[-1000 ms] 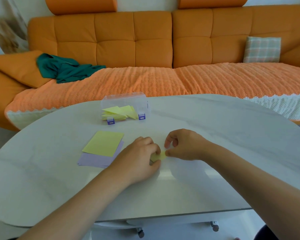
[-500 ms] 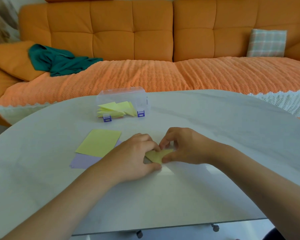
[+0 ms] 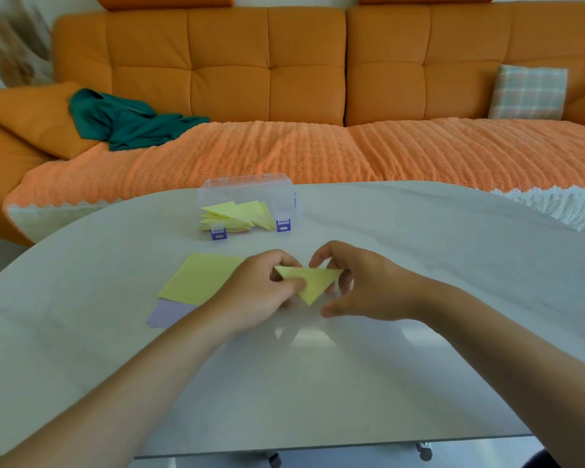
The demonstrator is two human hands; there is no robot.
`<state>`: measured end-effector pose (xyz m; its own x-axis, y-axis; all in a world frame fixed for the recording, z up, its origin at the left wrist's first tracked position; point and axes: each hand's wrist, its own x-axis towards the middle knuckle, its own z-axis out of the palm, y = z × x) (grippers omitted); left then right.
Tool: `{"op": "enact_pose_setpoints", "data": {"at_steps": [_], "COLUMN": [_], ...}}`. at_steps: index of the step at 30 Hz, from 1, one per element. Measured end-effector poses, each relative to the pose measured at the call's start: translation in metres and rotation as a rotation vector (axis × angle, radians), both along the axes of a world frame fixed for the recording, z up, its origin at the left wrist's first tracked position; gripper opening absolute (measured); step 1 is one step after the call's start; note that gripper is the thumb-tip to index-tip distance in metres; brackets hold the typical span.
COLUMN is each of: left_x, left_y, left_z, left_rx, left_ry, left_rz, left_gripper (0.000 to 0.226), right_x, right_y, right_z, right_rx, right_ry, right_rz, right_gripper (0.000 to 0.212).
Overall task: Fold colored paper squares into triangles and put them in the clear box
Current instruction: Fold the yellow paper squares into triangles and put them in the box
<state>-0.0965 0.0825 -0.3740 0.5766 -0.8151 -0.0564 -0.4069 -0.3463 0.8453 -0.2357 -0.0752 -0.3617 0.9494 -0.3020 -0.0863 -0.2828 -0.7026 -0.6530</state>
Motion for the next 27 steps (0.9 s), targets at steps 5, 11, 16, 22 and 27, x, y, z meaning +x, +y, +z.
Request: {"op": "enact_pose_setpoints", "data": {"at_steps": [5,11,16,22,27], "left_x": [0.004,0.006,0.006,0.004,0.002], "left_y": [-0.003,-0.002,0.000,0.001,-0.001], "left_z": [0.012,0.017,0.020,0.016,0.016], "left_rx": [-0.098,-0.084,-0.222,-0.152,-0.093], "left_ry": [0.358,0.225,0.154,0.064,0.078], "left_rz": [0.127,0.070,-0.015,-0.038,-0.058], "left_gripper": [0.022,0.028,0.020,0.016,0.010], "right_x": [0.003,0.009,0.007,0.007,0.009], "right_y": [0.004,0.003,0.003,0.006,0.010], "right_z": [0.003,0.011,0.017,0.014,0.009], "right_rx": [-0.061,0.136,0.344,0.325,0.297], "right_ry": [-0.358,-0.377,-0.242,-0.196,-0.181], "right_rz": [0.010,-0.151,-0.117,-0.165,-0.199], "right_gripper": [0.028,0.012,0.012,0.013,0.014]}}
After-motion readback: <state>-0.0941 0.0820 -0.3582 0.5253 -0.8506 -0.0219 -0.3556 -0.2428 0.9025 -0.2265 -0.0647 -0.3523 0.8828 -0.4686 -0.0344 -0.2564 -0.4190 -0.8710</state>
